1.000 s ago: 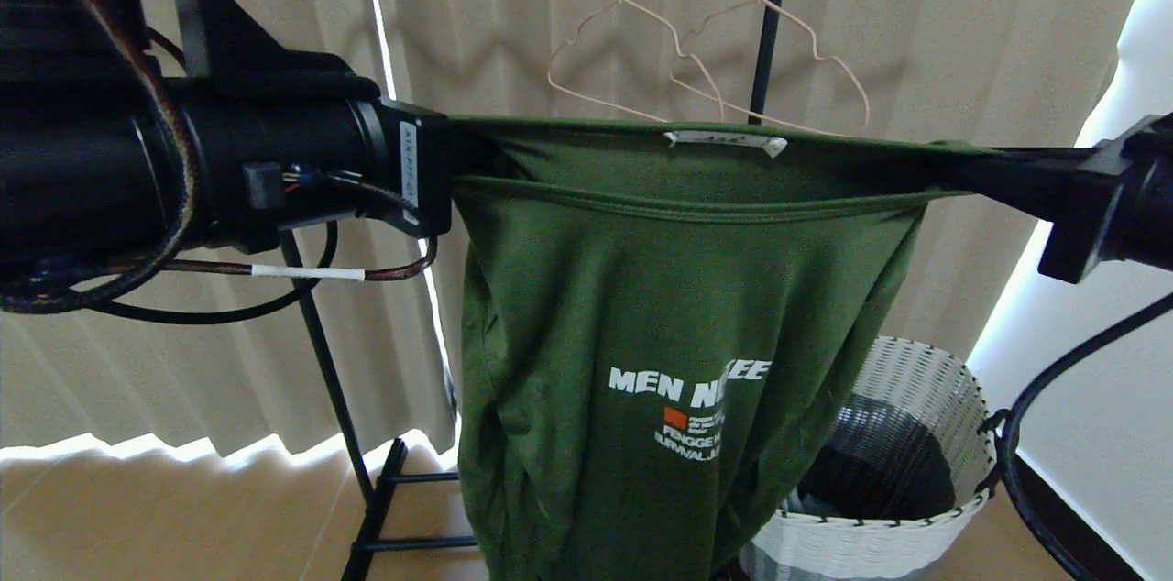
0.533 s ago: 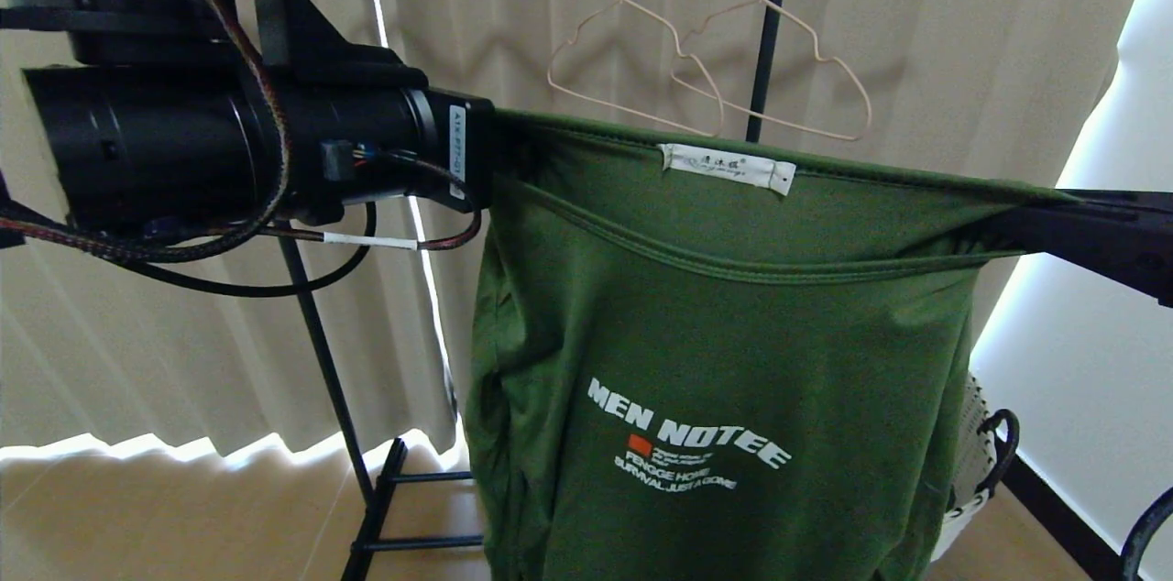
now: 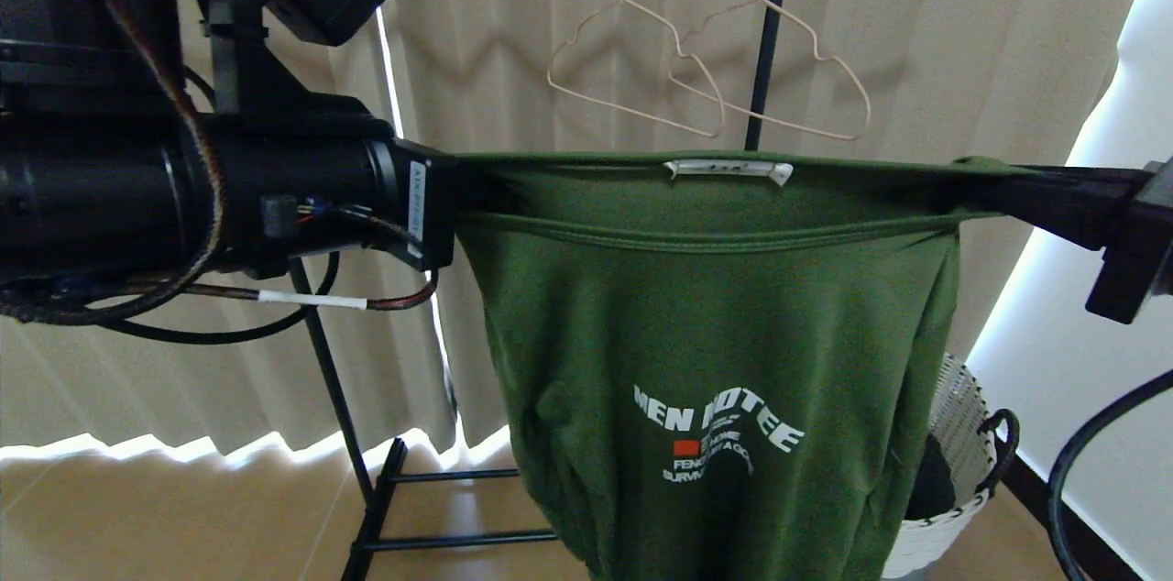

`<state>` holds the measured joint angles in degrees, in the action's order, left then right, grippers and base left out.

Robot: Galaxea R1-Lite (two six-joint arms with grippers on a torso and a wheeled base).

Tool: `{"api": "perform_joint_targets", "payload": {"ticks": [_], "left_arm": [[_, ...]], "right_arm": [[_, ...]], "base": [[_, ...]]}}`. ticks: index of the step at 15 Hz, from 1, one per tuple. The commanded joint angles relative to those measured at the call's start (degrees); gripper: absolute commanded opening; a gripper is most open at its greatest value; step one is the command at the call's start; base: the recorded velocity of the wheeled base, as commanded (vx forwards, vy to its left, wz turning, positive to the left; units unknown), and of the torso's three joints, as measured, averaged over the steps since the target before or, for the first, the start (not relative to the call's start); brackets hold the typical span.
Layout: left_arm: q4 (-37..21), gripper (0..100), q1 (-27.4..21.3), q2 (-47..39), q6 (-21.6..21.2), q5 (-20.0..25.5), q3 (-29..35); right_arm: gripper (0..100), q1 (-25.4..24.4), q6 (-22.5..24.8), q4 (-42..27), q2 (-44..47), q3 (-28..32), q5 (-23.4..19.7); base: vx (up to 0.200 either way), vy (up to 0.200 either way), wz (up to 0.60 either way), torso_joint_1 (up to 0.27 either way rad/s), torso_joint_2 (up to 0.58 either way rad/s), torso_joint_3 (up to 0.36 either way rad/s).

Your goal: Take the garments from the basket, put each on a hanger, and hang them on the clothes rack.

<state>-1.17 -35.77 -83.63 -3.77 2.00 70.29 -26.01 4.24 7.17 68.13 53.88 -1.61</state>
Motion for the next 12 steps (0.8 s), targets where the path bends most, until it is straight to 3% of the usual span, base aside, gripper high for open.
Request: {"api": "perform_joint_targets", "payload": {"ticks": [1, 3, 6, 10, 12], "left_arm": [[-2.8, 0, 0.0, 6.5, 0.0, 4.6, -2.5], [-5.9, 0, -0.2, 10.2, -0.1, 10.0, -2.9], [-6.3, 0, -0.7, 13.5, -0.1, 14.6, -3.7], [-5.2, 0, 0.1, 12.7, -0.6, 13.7, -4.3], [-3.0, 0, 1.1, 9.6, -1.6, 6.8, -3.9]], "right_arm": [[0, 0.4, -0.1, 3.6, 6.0, 2.5, 0.2], [0, 0.4, -0.1, 8.6, 9.0, 3.4, -0.1], [0, 0.4, -0.1, 11.5, 11.4, 4.9, -0.2], [0, 0.4, 0.0, 10.7, 10.5, 4.9, 0.3], [0, 0.4, 0.1, 10.4, 8.9, 4.8, 0.4]], "base": [[0.000, 0.000, 0.00, 0.000, 0.00, 0.000], [0.000, 0.000, 0.00, 0.000, 0.00, 0.000], [0.000, 0.000, 0.00, 0.000, 0.00, 0.000], [0.000, 0.000, 0.00, 0.000, 0.00, 0.000], [0.000, 0.000, 0.00, 0.000, 0.00, 0.000]]}}
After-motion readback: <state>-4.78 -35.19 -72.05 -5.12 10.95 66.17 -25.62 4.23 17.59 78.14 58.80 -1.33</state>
